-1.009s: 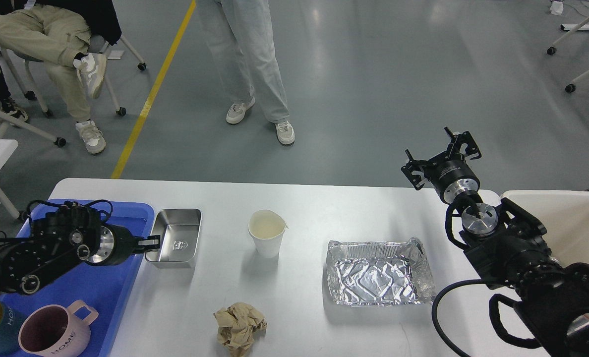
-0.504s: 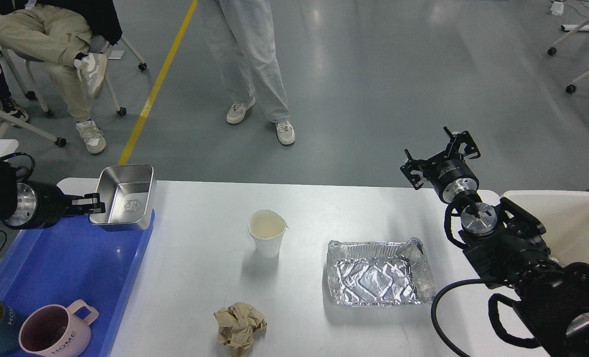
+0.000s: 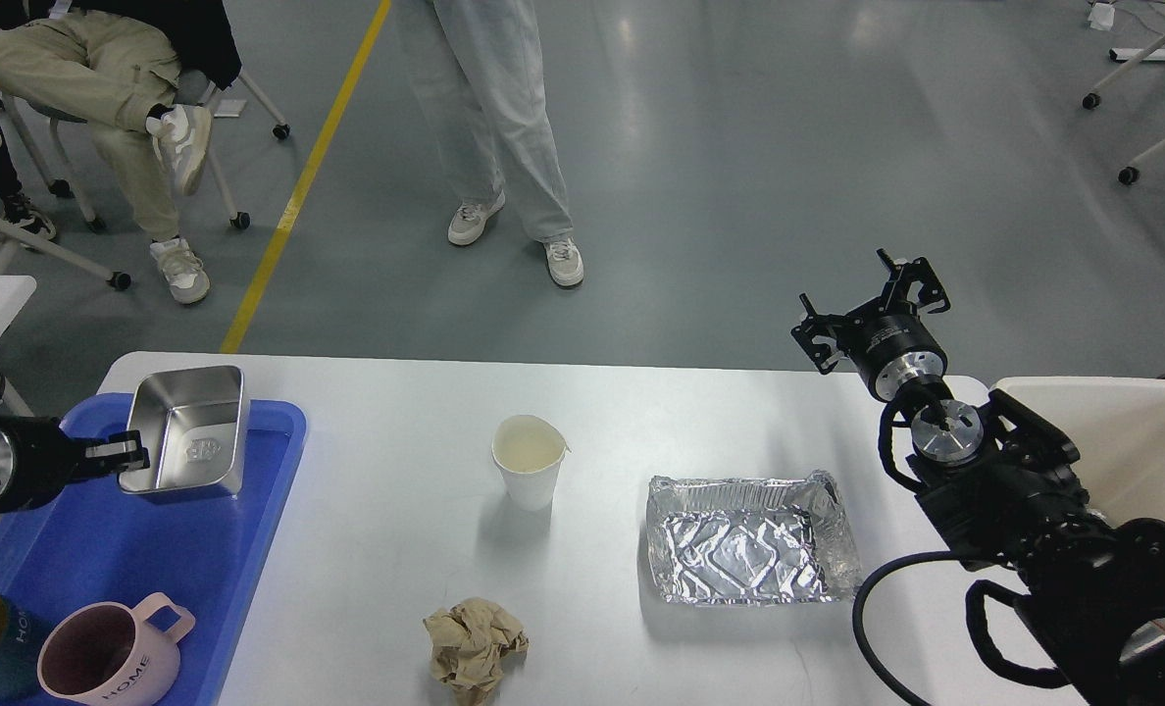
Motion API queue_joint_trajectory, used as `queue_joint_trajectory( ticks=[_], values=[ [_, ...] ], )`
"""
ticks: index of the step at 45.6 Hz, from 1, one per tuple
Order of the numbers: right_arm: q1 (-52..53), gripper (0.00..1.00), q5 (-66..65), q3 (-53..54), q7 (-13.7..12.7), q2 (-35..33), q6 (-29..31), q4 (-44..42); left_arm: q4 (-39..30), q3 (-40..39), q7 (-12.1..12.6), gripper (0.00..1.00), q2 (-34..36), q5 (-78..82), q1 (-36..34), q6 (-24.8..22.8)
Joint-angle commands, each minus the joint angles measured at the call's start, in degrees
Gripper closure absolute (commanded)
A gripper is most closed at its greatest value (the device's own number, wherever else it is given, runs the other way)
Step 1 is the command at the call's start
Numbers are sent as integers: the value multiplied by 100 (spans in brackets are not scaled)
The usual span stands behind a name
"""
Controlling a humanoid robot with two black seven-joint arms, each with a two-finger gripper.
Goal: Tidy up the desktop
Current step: 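Lift the steel tray and carry it over the blue bin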
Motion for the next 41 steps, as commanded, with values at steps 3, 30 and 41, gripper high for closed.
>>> queue_joint_trajectory(
  ticks=[3,30,41],
  values=[
    [-3,0,0,-9,0,-10,3,0,61,30,-24,98,-25,-180,306,398],
    [-3,0,0,0,0,-2,3,0,992,47,-112,96,-174,-1393,763,1189],
    [-3,0,0,0,0,-10,3,0,1142,38,-209,94,-376,-1595,763,1189]
  ],
)
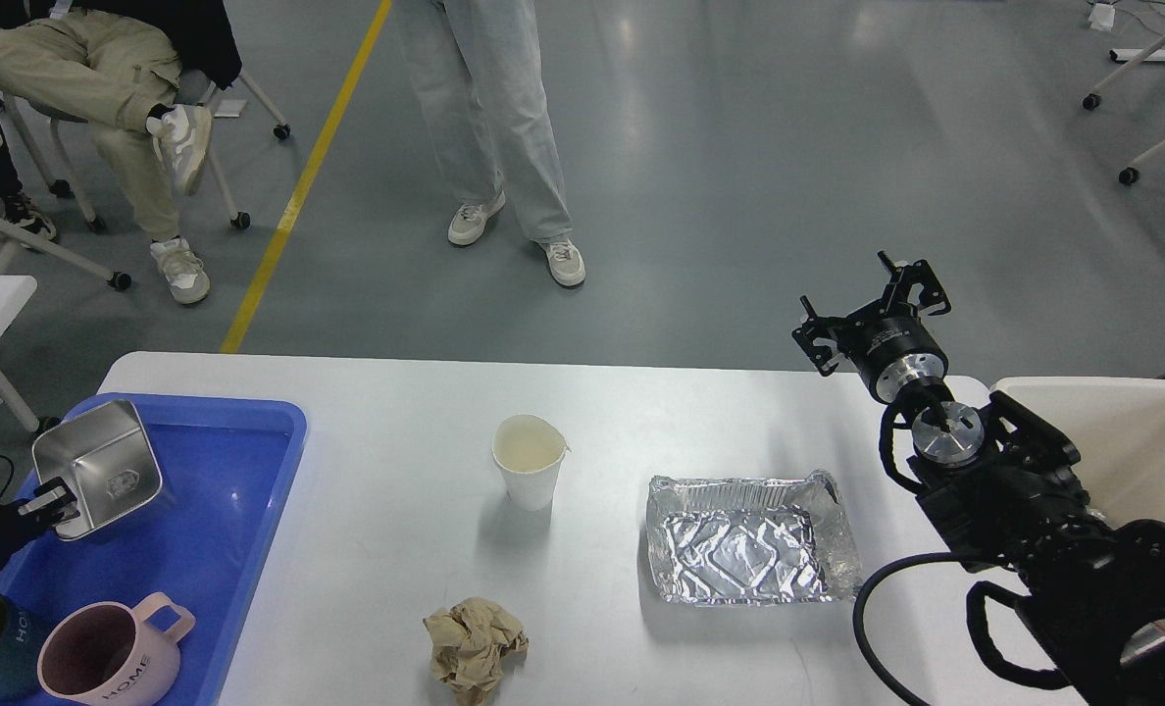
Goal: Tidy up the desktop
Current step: 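Lift the steel tray and carry it over the blue bin, then lower the steel tray into the blue bin and open the left gripper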
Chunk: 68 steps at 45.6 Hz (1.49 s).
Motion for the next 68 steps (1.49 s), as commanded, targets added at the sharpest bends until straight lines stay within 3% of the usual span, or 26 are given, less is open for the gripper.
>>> queue_joint_trajectory(
  ticks=[1,21,43,49,56,68],
  values=[
    [1,0,0,3,4,-8,0,0,35,12,0,93,-103,-29,1,0],
    [1,0,0,3,-5,-8,0,0,62,83,88,84,-305,15,1,9],
    [9,0,0,3,4,-25,0,0,616,83,106,79,-798,59,-8,9],
    [10,0,0,3,-5,-25,0,0,616,74,106,72,-807,50,-17,9],
    [18,0,0,3,-5,-25,0,0,616,74,97,52,-807,15,-52,9],
    [18,0,0,3,-5,-25,-9,0,616,30,88,33,-798,-20,-78,18]
  ],
)
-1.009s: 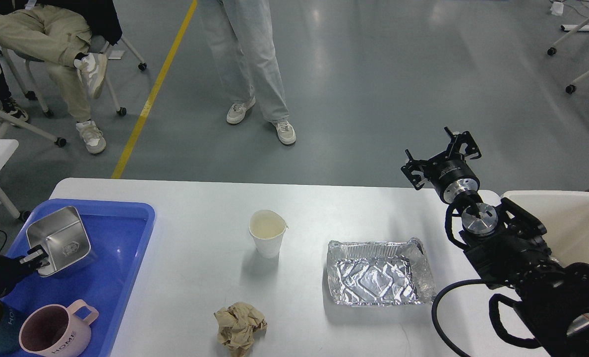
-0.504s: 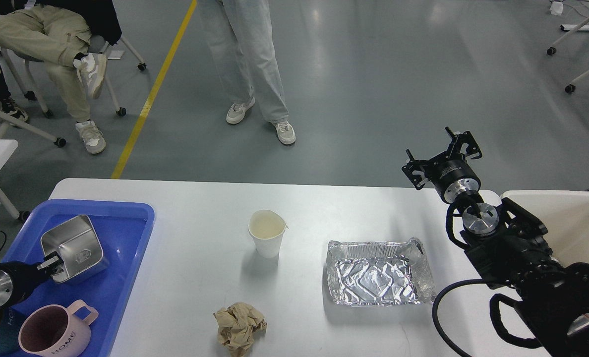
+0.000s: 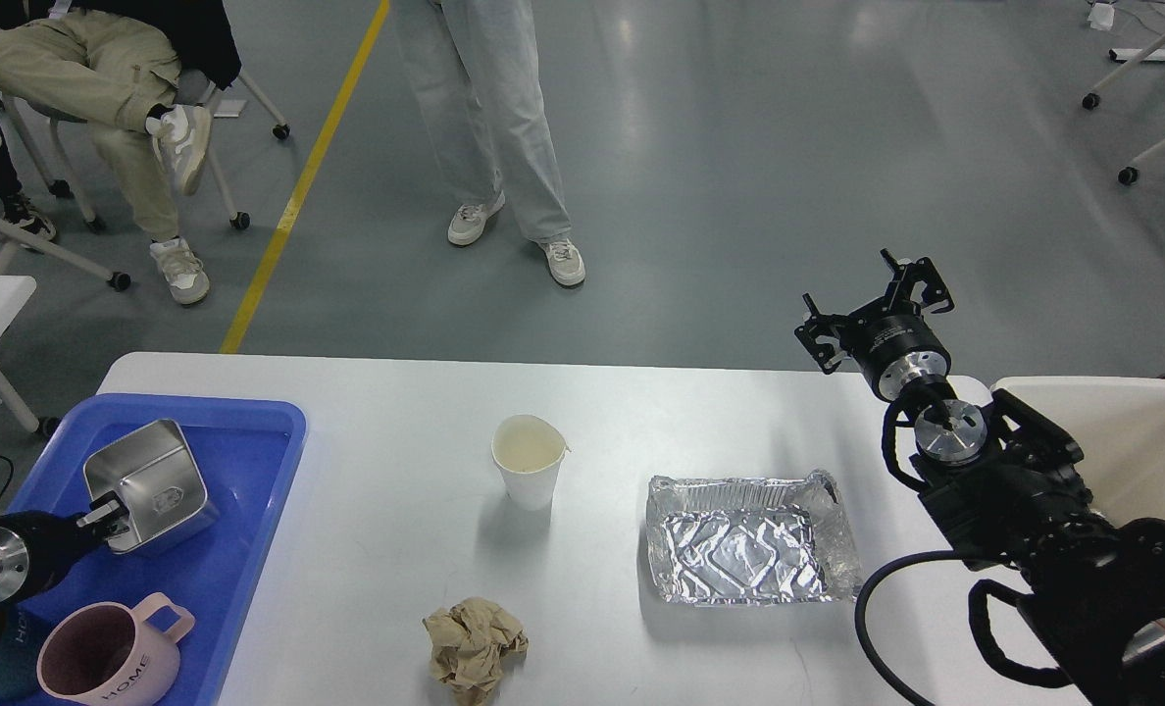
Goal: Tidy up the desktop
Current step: 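Lower the steel tray into the blue bin and open the left gripper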
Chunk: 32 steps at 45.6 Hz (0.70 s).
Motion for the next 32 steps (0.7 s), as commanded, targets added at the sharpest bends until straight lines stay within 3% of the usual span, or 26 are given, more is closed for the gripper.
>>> queue_joint_trajectory(
  ticks=[1,17,32],
  values=[
    [0,0,0,0,4,0,-4,0,0,-41,-9,31,9,-11,-3,7],
    [9,0,0,0,4,0,-4,0,0,-85,-18,13,9,-11,-30,15],
    [9,0,0,0,-5,0,-4,0,0,-85,-18,6,1,-20,-12,15]
  ],
)
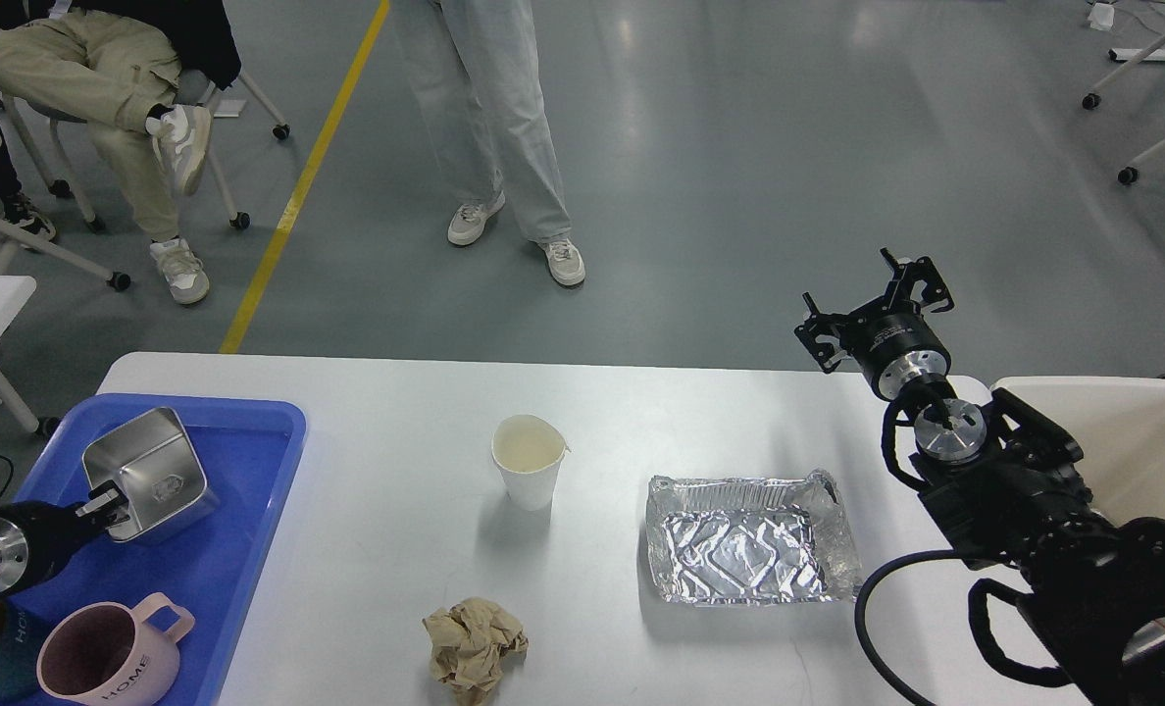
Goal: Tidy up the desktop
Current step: 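Lower the steel tray into the blue bin and open the left gripper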
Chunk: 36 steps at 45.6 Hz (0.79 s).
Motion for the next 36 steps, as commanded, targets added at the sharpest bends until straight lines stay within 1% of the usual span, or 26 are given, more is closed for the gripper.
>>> queue_joint_trajectory(
  ticks=[1,36],
  values=[
    [0,0,0,0,-5,0,0,0,0,0,0,6,-4,-2,11,0],
    [18,0,0,0,-5,0,0,0,0,-9,0,5,-4,-2,2,0]
  ],
)
